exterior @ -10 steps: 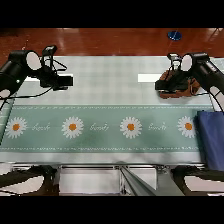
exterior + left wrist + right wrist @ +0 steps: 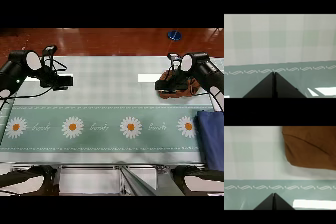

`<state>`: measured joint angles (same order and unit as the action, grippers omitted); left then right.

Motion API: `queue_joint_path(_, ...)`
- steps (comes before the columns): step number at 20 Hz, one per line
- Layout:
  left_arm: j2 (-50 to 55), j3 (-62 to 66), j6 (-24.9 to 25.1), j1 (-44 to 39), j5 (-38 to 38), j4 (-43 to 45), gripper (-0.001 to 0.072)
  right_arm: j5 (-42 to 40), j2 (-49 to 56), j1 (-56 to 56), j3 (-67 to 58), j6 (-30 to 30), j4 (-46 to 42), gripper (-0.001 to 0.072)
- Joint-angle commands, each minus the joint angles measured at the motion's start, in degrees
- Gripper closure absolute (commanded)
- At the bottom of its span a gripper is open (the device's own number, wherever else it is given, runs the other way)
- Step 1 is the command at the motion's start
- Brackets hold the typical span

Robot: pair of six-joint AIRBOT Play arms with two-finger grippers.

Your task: Fold the shirts.

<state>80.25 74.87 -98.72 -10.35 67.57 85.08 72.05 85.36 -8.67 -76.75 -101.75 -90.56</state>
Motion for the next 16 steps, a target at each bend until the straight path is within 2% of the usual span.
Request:
queue_joint_path(1, 0.04, -0.02, 0.02, 0.04, 0.00, 0.00, 0.0689, -0.22, 0.00, -0.02, -0.04, -0.17, 0.20, 0.0688)
queue_joint_path(4, 0.04, -0.02, 0.02, 0.04, 0.00, 0.00, 0.0689, -0.83, 0.00, -0.02, -0.02, -0.15, 0.20, 0.0688)
queue_joint_path(6, 0.04, -0.02, 0.02, 0.04, -0.04, 0.00, 0.0689, -6.23, 0.00, 0.00, -0.02, 0.07, -0.55, 0.0688)
queue_joint_path(9, 0.46, -0.02, 0.02, 0.07, -1.97, 0.00, 0.0689, -17.84, 0.39, 0.00, -0.02, 0.07, -8.09, 0.0687)
queue_joint_path(10, 0.68, -0.02, 0.02, 0.04, -2.32, 0.02, 0.0689, -22.53, 0.44, 0.00, -0.02, -0.13, -14.60, 0.0617)
queue_joint_path(11, 1.07, -0.07, 0.02, 0.07, -4.55, 0.22, 0.0687, -26.67, 0.44, 0.24, -0.02, -1.16, -20.35, 0.0378)
queue_joint_path(12, 1.62, -0.07, 0.02, 0.11, -6.60, 0.50, 0.0675, -30.95, 0.52, 0.90, -0.02, -2.71, -24.98, 0.0298)
queue_joint_path(14, 2.91, -0.07, 0.04, 0.09, -9.75, 1.53, 0.0670, -38.47, 0.55, 4.13, -0.04, -9.42, -31.17, 0.0297)
queue_joint_path(16, 4.61, -0.04, 0.39, 0.11, -11.58, 3.54, 0.0666, -42.03, 0.55, 9.16, -0.04, -15.82, -30.82, 0.0297)
